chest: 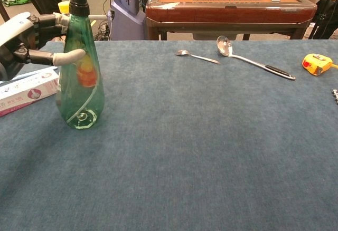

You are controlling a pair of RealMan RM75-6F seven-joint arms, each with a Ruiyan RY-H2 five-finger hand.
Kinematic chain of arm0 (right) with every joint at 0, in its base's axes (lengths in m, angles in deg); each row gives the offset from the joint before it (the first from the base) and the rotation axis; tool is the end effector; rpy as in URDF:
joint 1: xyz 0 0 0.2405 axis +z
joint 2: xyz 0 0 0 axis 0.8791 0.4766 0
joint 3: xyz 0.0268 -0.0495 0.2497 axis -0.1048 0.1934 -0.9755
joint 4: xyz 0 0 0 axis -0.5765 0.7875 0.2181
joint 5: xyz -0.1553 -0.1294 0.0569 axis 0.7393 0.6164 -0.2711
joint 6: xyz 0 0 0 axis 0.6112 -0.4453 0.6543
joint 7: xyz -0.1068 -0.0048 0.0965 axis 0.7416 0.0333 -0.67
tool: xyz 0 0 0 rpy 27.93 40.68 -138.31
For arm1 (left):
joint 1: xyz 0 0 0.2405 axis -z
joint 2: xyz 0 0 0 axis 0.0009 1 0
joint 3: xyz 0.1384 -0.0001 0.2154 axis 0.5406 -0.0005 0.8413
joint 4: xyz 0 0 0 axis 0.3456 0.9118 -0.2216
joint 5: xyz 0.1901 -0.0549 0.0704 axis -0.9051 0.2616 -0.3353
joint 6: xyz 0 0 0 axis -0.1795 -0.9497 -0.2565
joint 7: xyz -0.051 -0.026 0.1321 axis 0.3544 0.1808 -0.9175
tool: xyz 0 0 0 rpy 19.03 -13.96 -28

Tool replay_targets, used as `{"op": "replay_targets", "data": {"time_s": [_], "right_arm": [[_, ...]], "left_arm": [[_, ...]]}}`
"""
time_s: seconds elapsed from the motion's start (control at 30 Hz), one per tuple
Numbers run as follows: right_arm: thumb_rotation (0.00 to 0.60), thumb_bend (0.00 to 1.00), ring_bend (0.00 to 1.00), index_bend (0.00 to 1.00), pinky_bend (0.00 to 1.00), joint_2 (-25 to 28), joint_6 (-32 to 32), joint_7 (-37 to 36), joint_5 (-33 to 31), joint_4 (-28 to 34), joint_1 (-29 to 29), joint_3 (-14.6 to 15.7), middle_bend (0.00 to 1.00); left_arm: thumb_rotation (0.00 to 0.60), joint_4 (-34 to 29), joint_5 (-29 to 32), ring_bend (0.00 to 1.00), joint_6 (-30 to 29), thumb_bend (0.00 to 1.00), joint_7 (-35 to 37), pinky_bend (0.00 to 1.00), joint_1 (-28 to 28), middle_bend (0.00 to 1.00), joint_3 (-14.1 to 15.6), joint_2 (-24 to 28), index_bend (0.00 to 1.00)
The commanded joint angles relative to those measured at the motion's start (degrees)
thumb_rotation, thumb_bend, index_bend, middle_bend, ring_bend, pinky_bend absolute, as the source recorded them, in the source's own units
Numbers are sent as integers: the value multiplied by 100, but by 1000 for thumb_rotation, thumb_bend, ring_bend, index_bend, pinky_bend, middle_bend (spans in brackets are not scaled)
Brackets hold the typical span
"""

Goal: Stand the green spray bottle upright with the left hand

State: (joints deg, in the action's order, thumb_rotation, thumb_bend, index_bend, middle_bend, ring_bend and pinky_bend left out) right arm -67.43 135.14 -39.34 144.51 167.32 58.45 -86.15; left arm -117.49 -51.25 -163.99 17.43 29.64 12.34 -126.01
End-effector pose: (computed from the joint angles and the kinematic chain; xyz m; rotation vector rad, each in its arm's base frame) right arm -0.3151 -0.1396 0.2246 1.2725 -0.8277 0.9286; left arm -0.1847 0.3162 0.0204 -1.2777 -1.4093 -1.7074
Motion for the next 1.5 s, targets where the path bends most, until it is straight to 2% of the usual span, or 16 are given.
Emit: {"op": "replay_targets", "data": {"time_s": [0.03,0.2,0.47,0.87,1.13,1.33,1.43,1.5], "right_arm": [[600,306,50,206,61,2,-5,9,3,7,4,0,149],[600,305,50,206,61,-2,-15,19,3,12,12,-3,156],[600,306,50,206,61,3,6,11,13,11,4,-3,160],[600,306,50,206,61,-8,-11,1,15,-5,24,-12,160],[600,306,50,206,61,-10,-33,-15,3,-18,40,-20,160],[600,305,50,206,61,12,-56,-19,-25,-19,51,-32,160],[600,306,50,206,61,3,-88,-34,-43,-26,66,-36,160],[600,306,50,206,61,-6,-110,-46,-51,-39,80,-40,160]], "left_arm": [[600,-40,29,194,-49,267,-317,6,-43,417,-24,57,409],[600,-182,19,184,22,267,-497,6,-96,409,35,243,385],[600,-404,-20,92,75,267,-633,6,-176,277,82,547,279],[597,-729,0,39,149,267,-825,0,-223,201,44,931,193],[525,-1093,62,15,270,267,-933,0,-302,161,81,1322,136],[549,-1748,416,15,515,267,-1398,0,-434,146,127,1980,116],[591,-1969,558,15,601,267,-1663,0,-531,144,220,2280,116],[599,-2073,634,15,581,267,-1799,0,-628,144,281,2438,117]]}}
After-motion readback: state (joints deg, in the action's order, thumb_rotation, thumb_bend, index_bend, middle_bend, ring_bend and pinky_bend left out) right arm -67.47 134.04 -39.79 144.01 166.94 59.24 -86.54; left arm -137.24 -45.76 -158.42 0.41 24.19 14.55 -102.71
